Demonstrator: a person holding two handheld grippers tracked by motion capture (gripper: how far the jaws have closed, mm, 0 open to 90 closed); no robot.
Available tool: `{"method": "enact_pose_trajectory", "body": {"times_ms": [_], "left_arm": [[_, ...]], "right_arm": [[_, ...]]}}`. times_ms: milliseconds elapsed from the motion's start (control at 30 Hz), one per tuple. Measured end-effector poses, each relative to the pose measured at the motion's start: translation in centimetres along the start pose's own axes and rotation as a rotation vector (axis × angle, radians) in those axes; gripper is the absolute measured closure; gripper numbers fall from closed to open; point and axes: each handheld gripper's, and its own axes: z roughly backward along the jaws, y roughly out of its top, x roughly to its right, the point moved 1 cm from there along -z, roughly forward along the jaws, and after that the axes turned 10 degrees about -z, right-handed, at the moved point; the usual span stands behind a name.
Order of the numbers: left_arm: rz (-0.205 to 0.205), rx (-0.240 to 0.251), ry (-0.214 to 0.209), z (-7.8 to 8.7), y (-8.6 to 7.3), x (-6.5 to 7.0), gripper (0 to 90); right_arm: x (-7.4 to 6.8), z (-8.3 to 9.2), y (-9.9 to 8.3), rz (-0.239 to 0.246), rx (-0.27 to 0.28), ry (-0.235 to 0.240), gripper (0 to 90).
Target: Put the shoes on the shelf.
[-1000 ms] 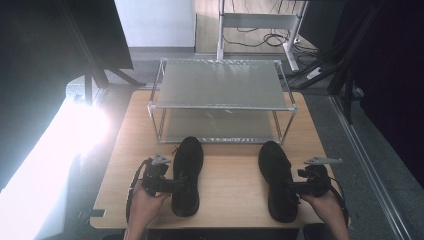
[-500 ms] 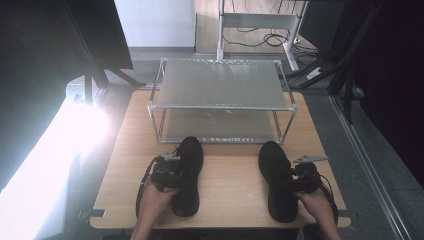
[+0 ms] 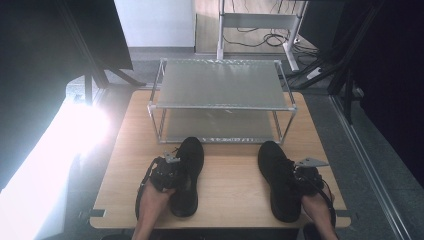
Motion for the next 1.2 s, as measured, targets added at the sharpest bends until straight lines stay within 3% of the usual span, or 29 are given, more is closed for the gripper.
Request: {"method": "enact_pose_trajectory", "body": {"times_ms": [33, 67, 200, 300, 333, 400, 600, 733, 900, 1067, 1200], "left_arm": [[0.001, 0.003, 0.007, 0.1, -0.1, -0.1, 57.7], [0.004, 0.007, 0.008, 0.2, -0.3, -0.3, 65.5], [0.033, 0.027, 0.011, 0.6, -0.9, -1.2, 73.6], [0.070, 0.050, -0.018, 0.7, -1.2, -1.9, 77.6], [0.091, 0.064, -0.040, 0.8, -1.5, -2.3, 79.0], [0.101, 0.073, -0.048, 0.8, -1.6, -2.5, 79.2], [0.184, 0.105, -0.097, 0.8, -2.1, -3.4, 80.7], [0.195, 0.114, -0.096, 0.8, -2.0, -3.3, 81.0], [0.232, 0.135, -0.138, 0.7, -2.0, -3.3, 81.4], [0.270, 0.160, -0.163, 0.7, -2.2, -3.4, 81.6], [0.325, 0.207, -0.242, 0.3, -2.4, -3.4, 81.8]], "right_arm": [[0.2, 0.1, -0.1, -0.007, 0.009, 0.001, 68.1], [0.5, 0.3, -0.2, -0.044, 0.024, 0.019, 70.0], [1.1, 0.4, -0.3, -0.093, 0.036, 0.048, 71.1], [1.5, 0.5, -0.5, -0.137, 0.048, 0.074, 71.6], [1.8, 0.6, -0.6, -0.172, 0.060, 0.100, 72.1], [1.9, 0.6, -0.6, -0.184, 0.061, 0.114, 72.2], [2.4, 0.4, -0.6, -0.261, 0.077, 0.199, 73.1], [2.4, 0.2, -0.6, -0.307, 0.087, 0.242, 73.2], [2.1, -0.1, -0.1, -0.389, 0.103, 0.333, 73.2], [1.5, -0.4, 0.2, -0.431, 0.105, 0.381, 73.0], [1.2, -0.6, 0.3, -0.467, 0.115, 0.423, 73.0]]}}
